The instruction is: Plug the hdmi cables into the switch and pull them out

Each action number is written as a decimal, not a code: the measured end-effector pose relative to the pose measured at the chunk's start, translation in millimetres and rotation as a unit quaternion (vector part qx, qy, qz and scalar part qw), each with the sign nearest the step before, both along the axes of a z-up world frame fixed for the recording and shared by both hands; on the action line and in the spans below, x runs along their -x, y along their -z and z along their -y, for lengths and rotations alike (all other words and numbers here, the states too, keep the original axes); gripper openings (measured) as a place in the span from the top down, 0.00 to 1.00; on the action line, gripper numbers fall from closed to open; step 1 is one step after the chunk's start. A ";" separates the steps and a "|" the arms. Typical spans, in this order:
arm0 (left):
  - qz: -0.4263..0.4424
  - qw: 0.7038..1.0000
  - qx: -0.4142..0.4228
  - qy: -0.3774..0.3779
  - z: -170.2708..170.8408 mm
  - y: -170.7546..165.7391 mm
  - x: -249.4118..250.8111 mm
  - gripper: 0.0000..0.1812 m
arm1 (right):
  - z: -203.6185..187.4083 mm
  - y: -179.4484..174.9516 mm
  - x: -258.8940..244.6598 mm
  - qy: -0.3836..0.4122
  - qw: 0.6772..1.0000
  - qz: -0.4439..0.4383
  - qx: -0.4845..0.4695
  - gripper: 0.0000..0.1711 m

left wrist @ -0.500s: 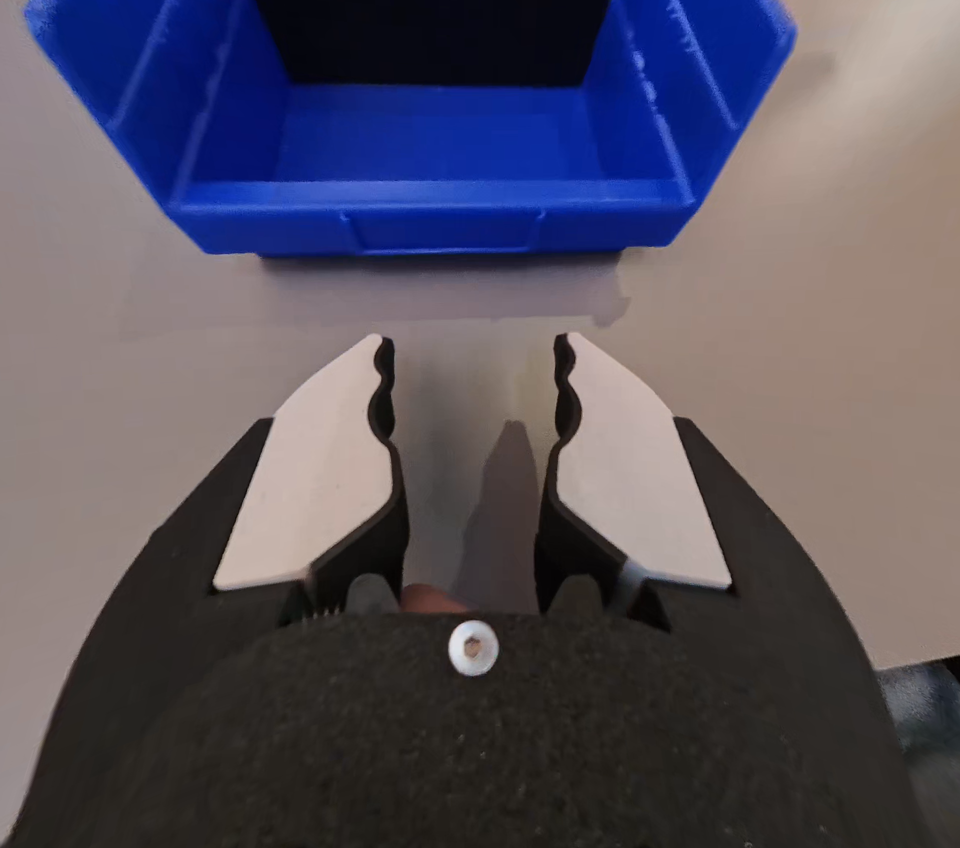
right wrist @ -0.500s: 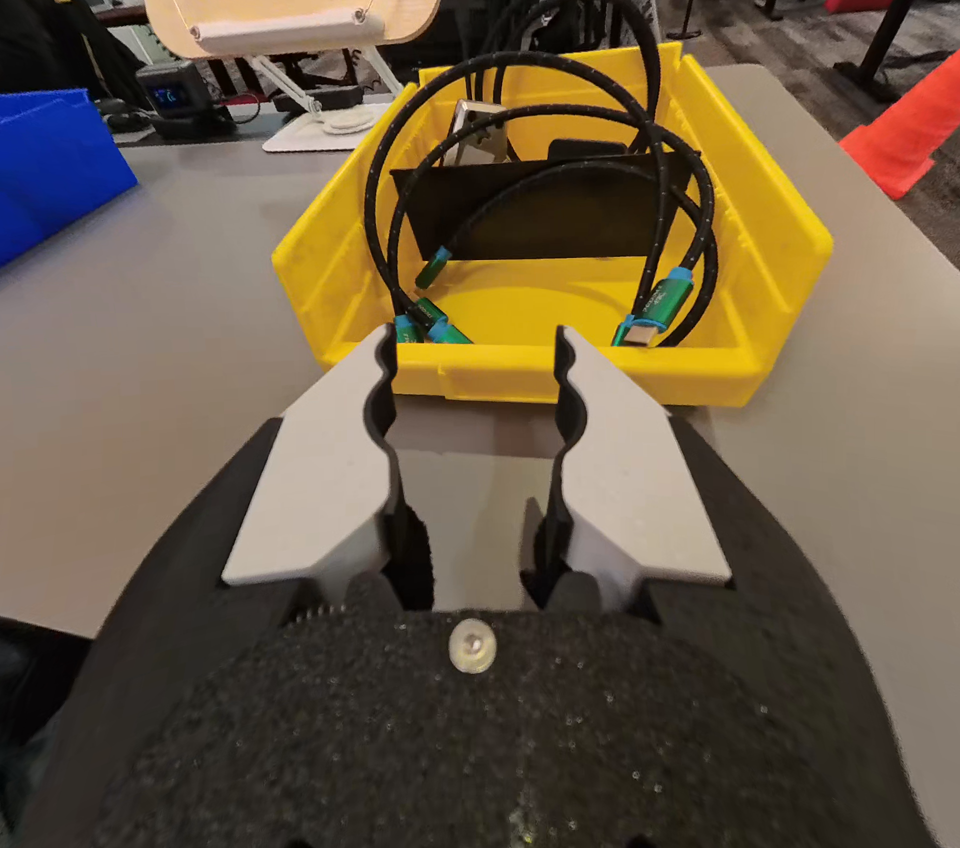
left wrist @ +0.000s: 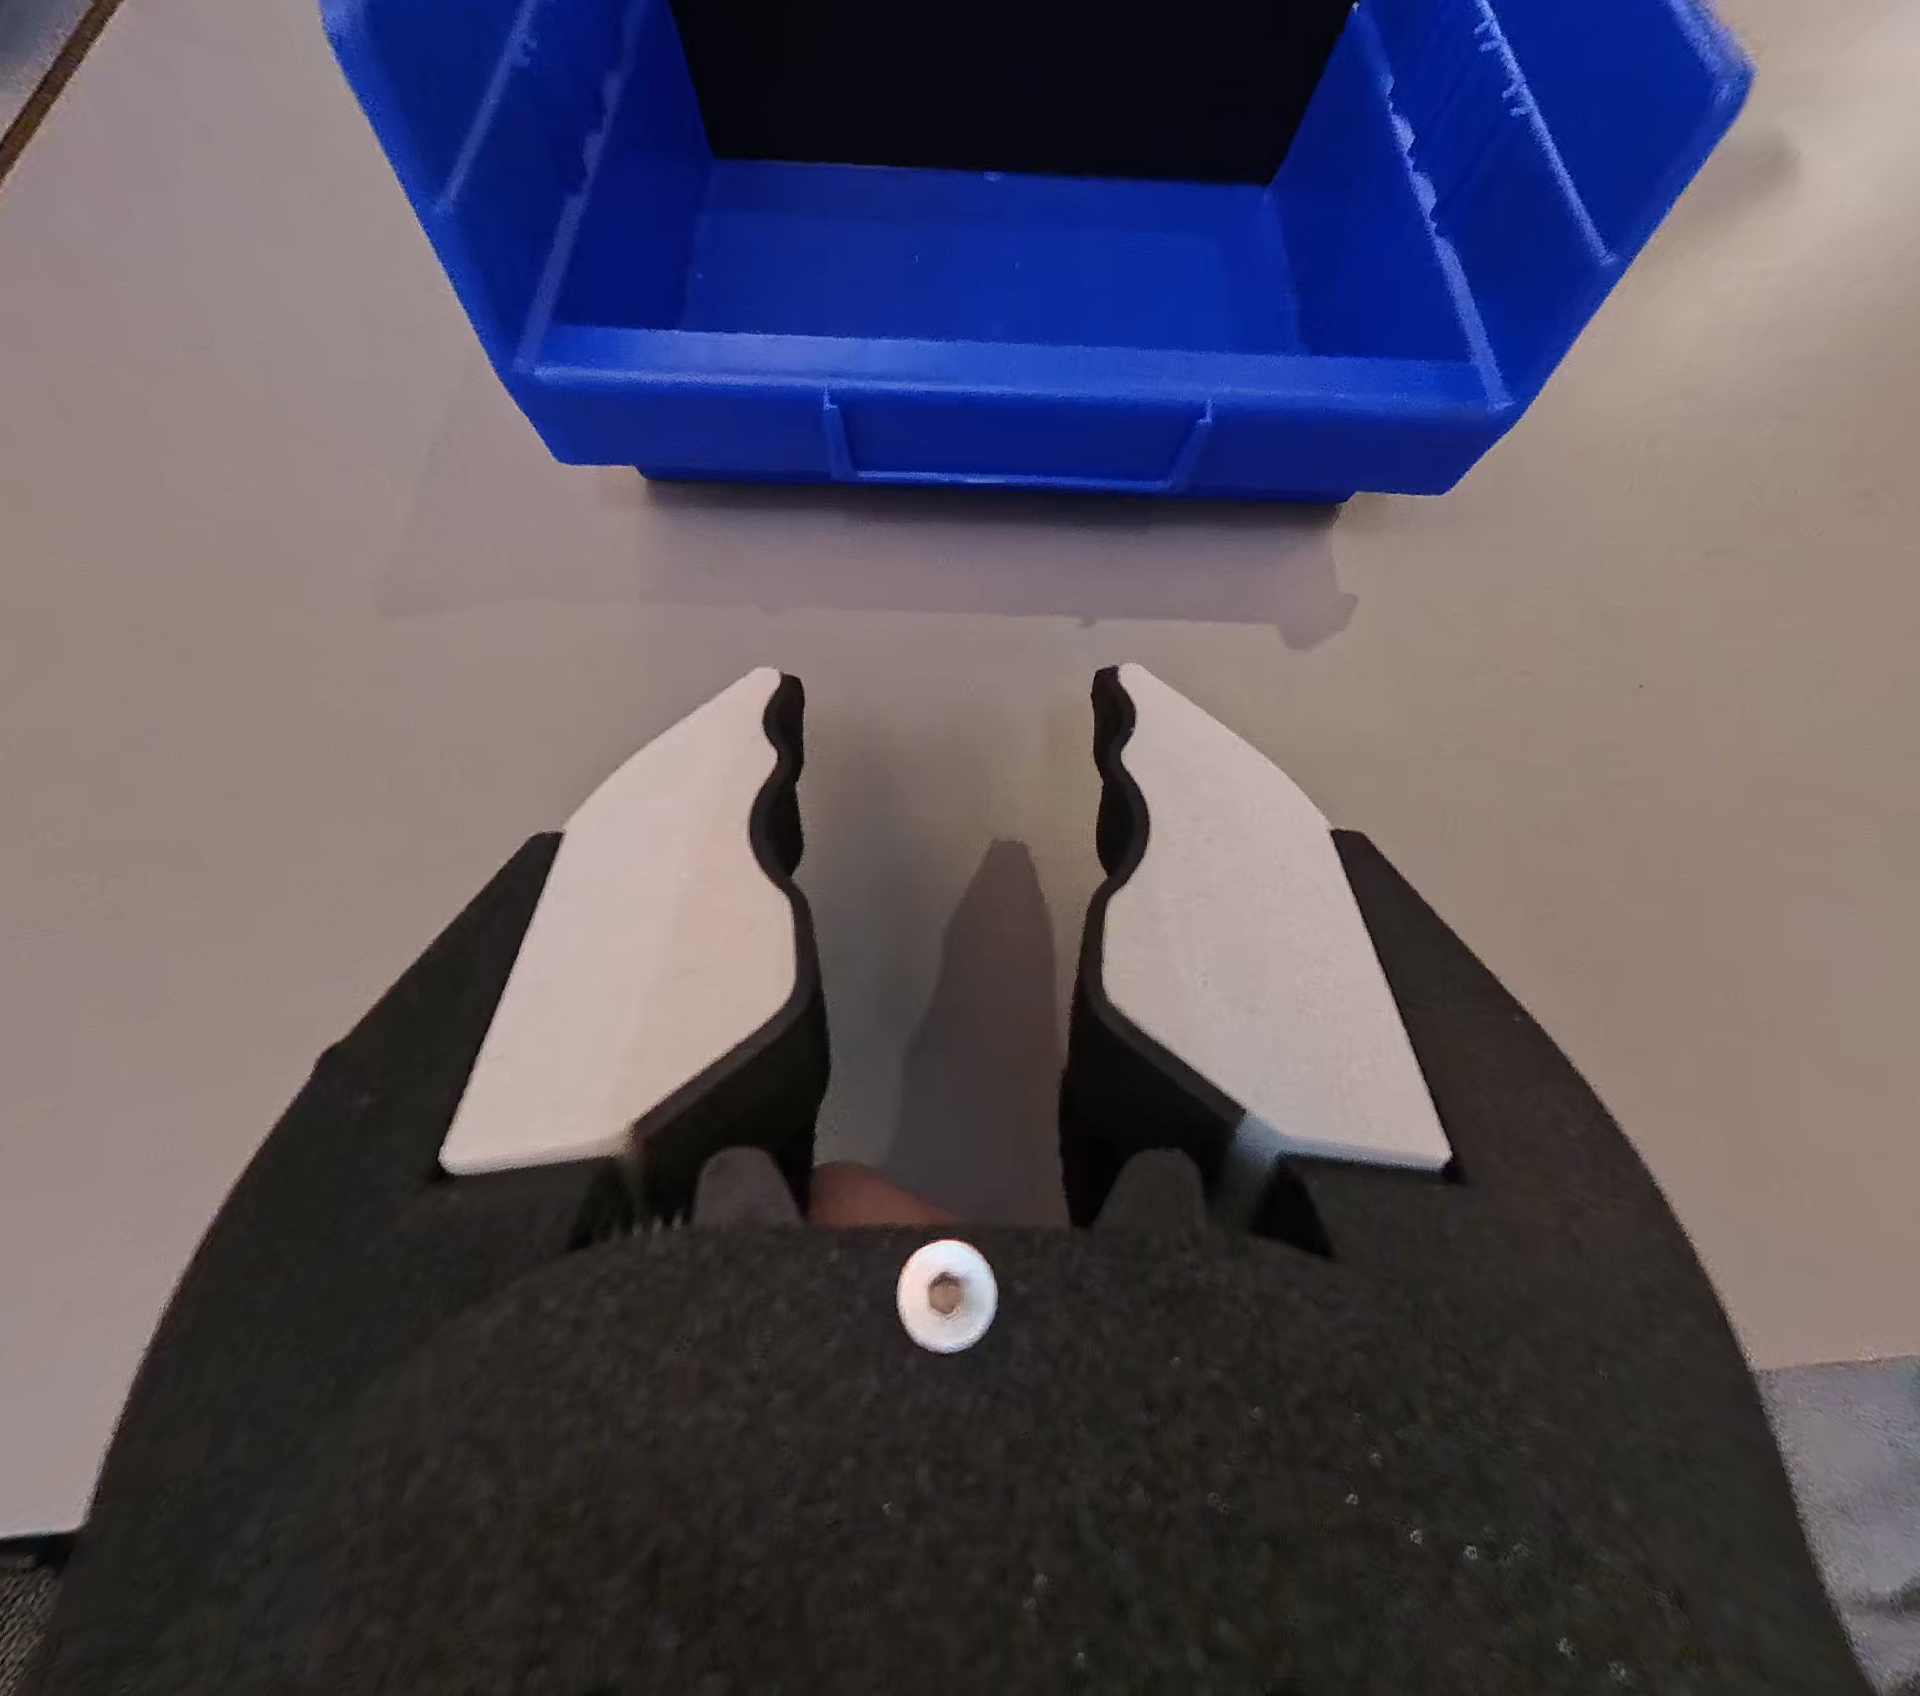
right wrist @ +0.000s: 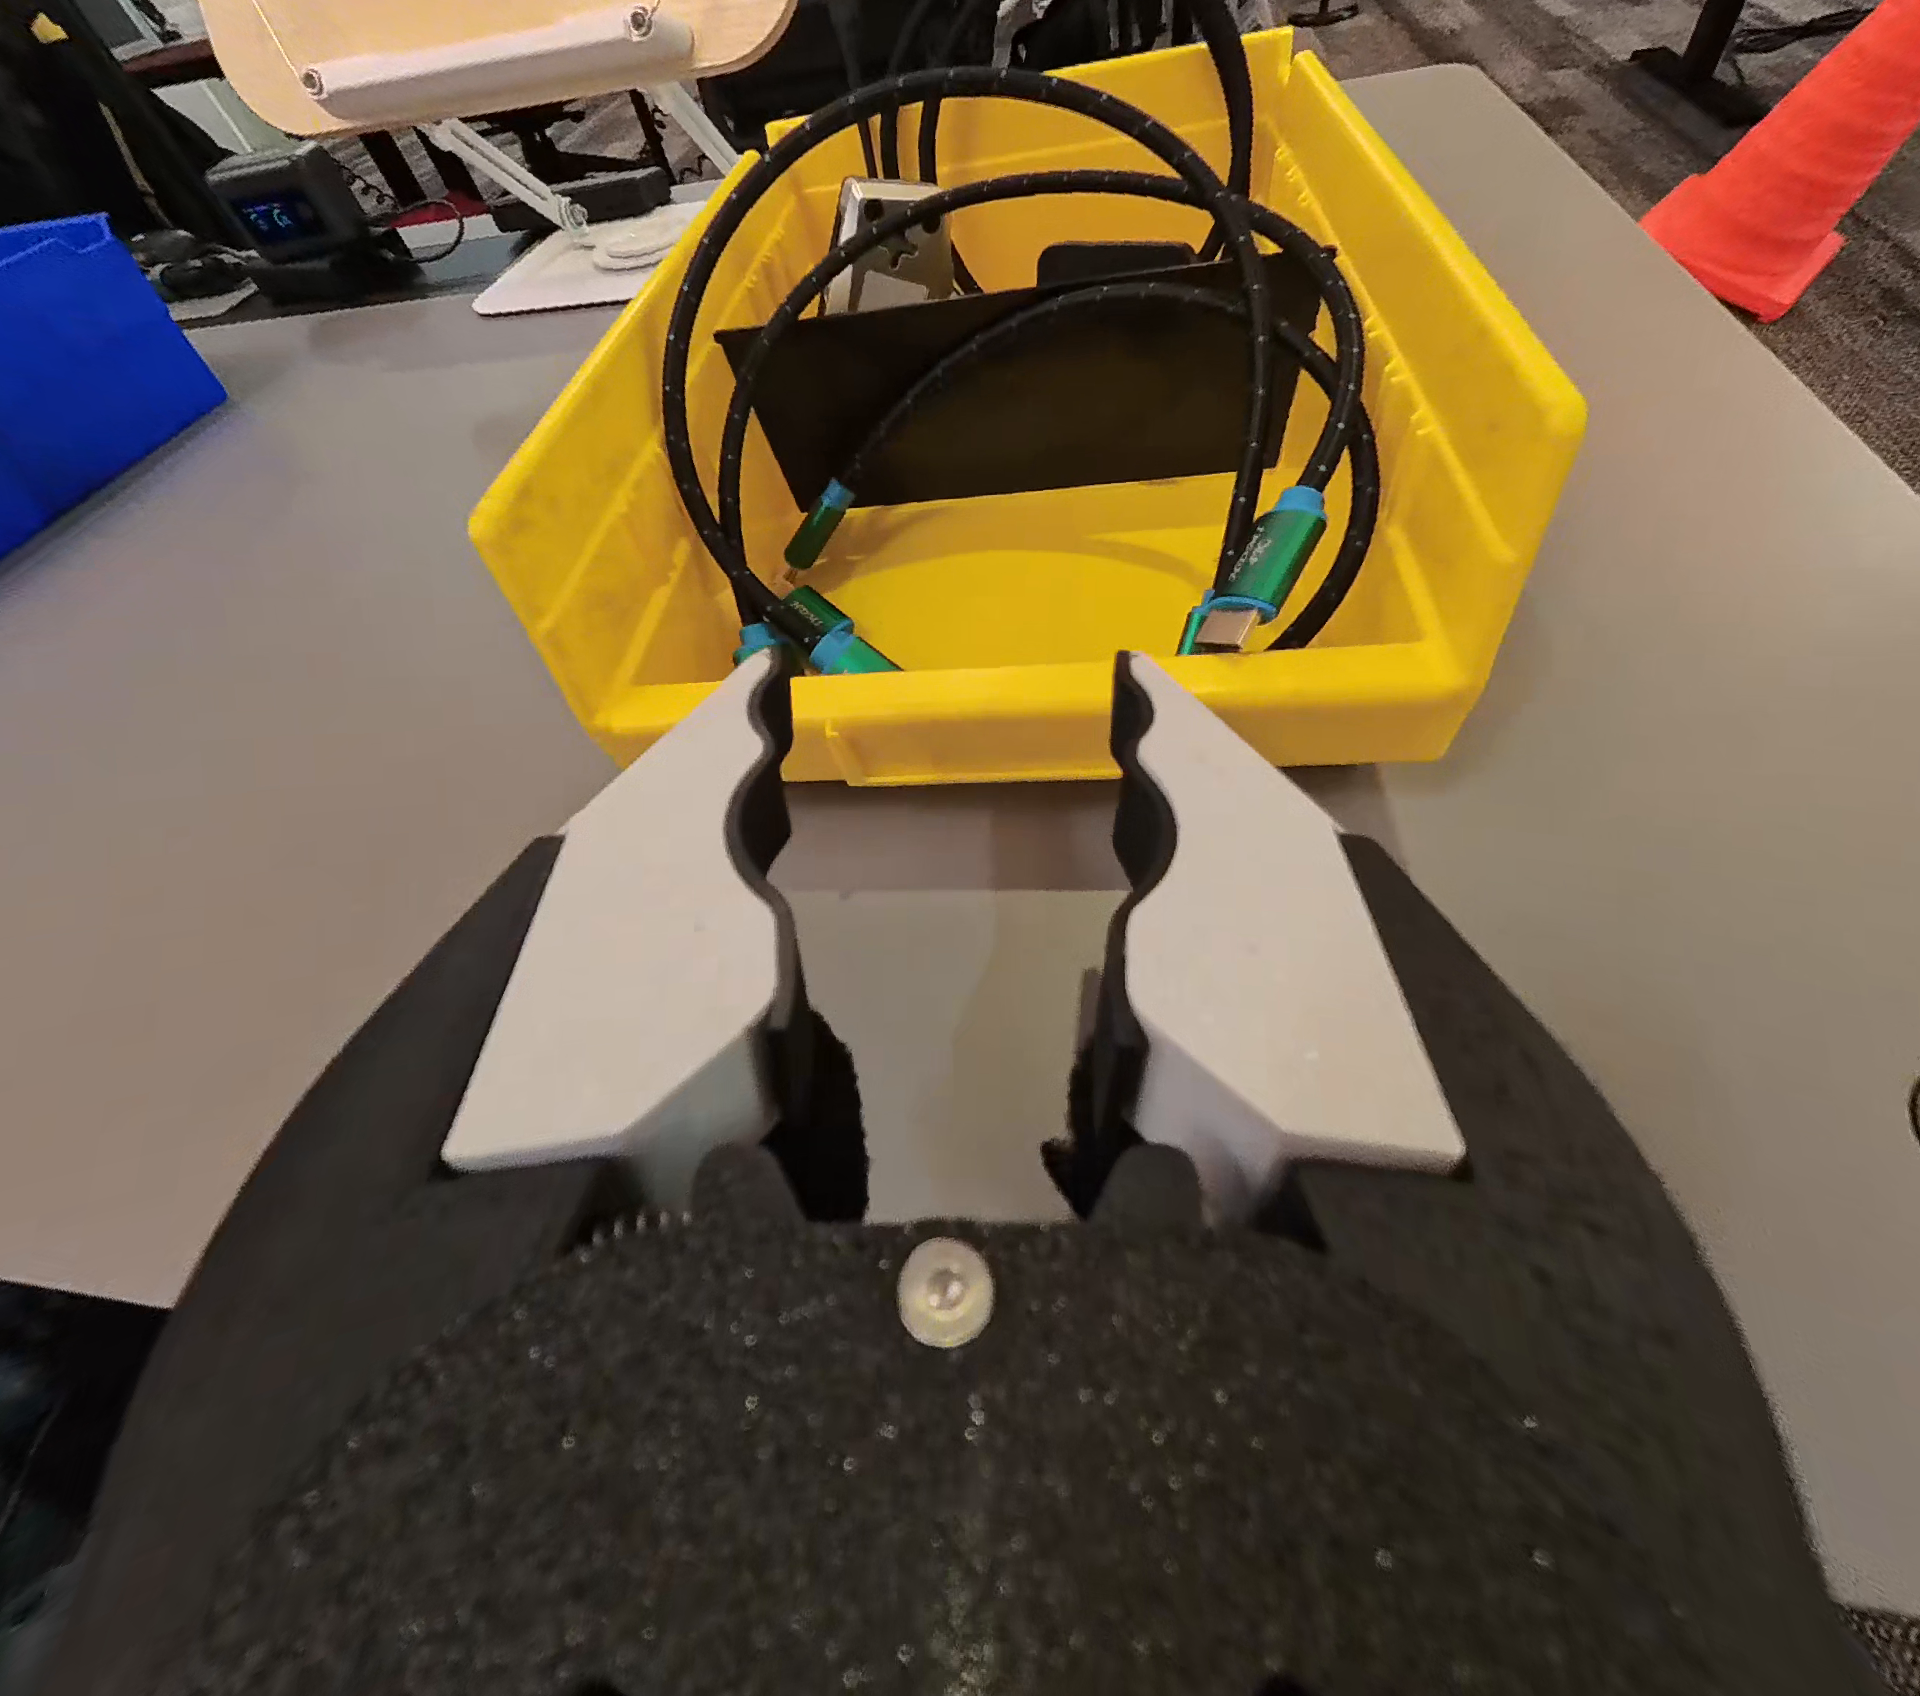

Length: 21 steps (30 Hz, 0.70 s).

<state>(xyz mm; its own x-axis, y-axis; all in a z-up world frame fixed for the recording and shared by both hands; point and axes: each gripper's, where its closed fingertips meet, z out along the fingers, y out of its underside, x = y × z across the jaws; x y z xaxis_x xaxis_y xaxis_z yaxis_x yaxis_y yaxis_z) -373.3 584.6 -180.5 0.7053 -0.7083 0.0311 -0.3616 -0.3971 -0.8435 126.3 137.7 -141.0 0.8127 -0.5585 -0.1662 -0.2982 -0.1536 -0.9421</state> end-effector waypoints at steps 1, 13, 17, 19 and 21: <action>-0.003 1.000 0.000 -0.004 -0.6 0.4 1.3 0.70 | -1.0 1.2 -0.2 -0.002 1.000 -0.003 0.001 0.65; -0.025 0.994 -0.109 -0.001 9.3 -31.1 -7.4 0.74 | -33.6 2.7 44.2 -0.090 0.995 0.034 0.028 0.63; -0.058 0.990 -0.119 0.041 40.2 -33.3 -30.5 0.72 | -75.8 -5.6 79.3 -0.140 0.988 0.056 0.015 0.54; -0.038 0.991 -0.102 0.075 64.4 -35.0 -52.5 0.70 | -93.8 -10.1 71.7 -0.119 0.989 0.083 0.024 0.53; -0.003 0.988 -0.096 0.122 94.5 -38.2 -80.3 0.72 | -109.2 -9.0 62.0 -0.100 0.992 0.073 0.035 0.53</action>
<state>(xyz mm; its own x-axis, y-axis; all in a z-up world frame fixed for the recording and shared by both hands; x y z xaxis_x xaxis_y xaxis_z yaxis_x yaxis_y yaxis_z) -292.9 490.1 -142.3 0.5133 -0.8492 -0.1243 -0.4317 -0.1303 -0.8926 64.3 246.9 -132.0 0.9210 -0.3896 -0.0054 -0.1167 -0.2626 -0.9578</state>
